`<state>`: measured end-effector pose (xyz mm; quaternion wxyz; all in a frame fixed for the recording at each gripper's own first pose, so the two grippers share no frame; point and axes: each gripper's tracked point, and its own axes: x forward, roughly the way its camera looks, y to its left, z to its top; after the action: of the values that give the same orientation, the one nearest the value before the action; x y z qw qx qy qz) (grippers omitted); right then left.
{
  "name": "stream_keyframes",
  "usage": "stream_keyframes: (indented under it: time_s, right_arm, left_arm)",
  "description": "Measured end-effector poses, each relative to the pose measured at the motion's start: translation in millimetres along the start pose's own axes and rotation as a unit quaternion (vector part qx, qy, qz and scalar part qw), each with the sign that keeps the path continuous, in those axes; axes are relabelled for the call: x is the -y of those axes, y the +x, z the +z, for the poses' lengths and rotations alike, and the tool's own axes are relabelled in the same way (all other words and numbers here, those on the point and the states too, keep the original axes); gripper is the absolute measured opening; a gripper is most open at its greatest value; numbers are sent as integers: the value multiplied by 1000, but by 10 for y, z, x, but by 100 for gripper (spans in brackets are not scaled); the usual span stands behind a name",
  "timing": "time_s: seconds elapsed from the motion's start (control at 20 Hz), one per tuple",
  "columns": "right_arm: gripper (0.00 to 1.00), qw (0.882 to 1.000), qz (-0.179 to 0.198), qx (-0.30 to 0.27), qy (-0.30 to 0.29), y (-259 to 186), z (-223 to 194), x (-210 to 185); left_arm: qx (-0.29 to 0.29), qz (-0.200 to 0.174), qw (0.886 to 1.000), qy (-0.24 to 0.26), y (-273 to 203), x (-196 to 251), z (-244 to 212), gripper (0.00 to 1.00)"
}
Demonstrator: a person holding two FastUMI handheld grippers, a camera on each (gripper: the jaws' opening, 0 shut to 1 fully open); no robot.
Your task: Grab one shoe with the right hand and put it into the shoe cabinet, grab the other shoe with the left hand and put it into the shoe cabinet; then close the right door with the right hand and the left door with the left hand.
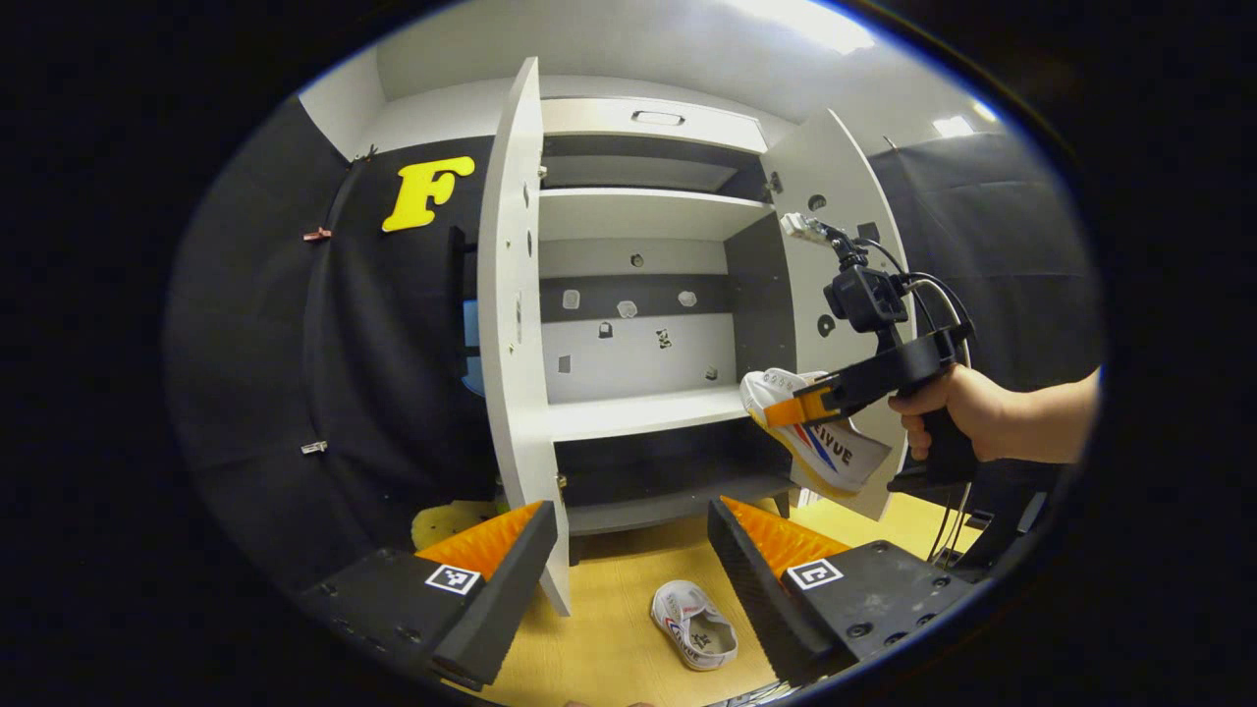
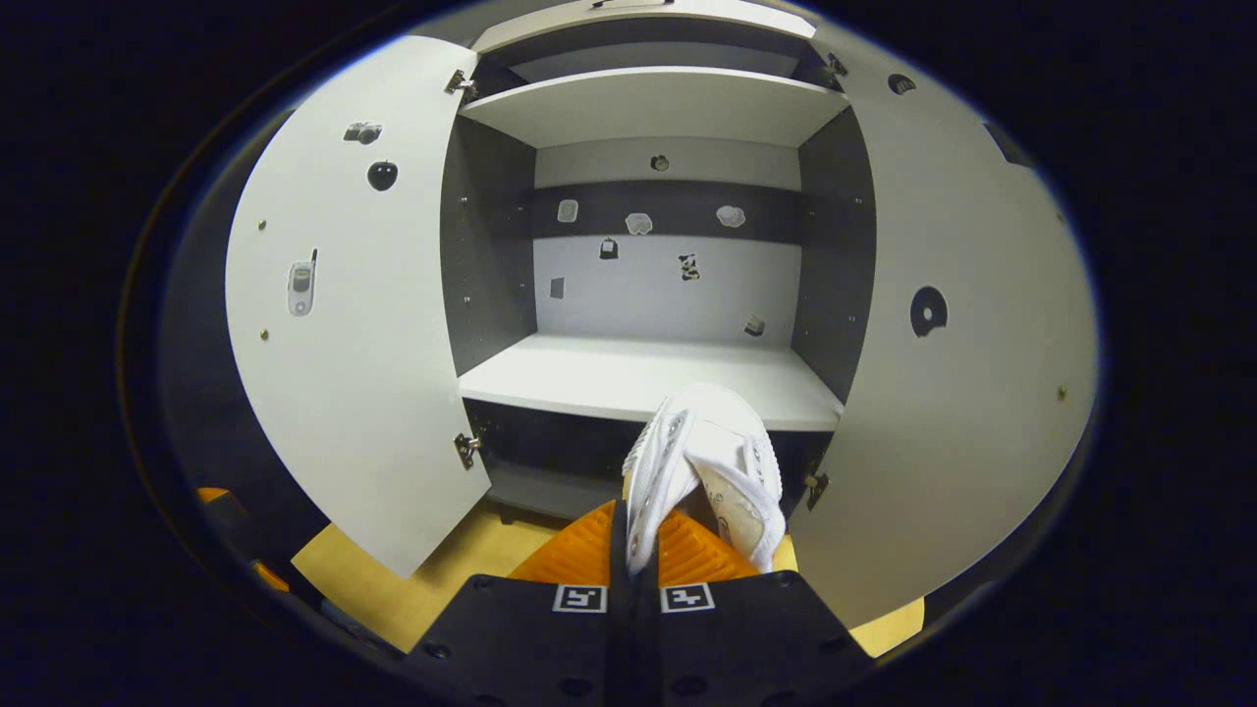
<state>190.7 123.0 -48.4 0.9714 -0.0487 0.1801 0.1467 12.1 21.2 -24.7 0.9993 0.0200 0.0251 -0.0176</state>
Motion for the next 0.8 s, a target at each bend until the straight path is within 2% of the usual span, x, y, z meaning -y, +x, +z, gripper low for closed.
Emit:
stream_keyframes:
  time_s: [0.4, 0.8]
  right_arm:
    - [5, 998, 0, 47, -46, 651, 876, 130]
    - [5, 995, 1, 26, -97, 1626, 1051, 253]
  left_arm:
    - [-8, 39, 999, 2, 105, -187, 4, 97]
    - [-8, 85, 996, -13, 264, -218, 76, 97]
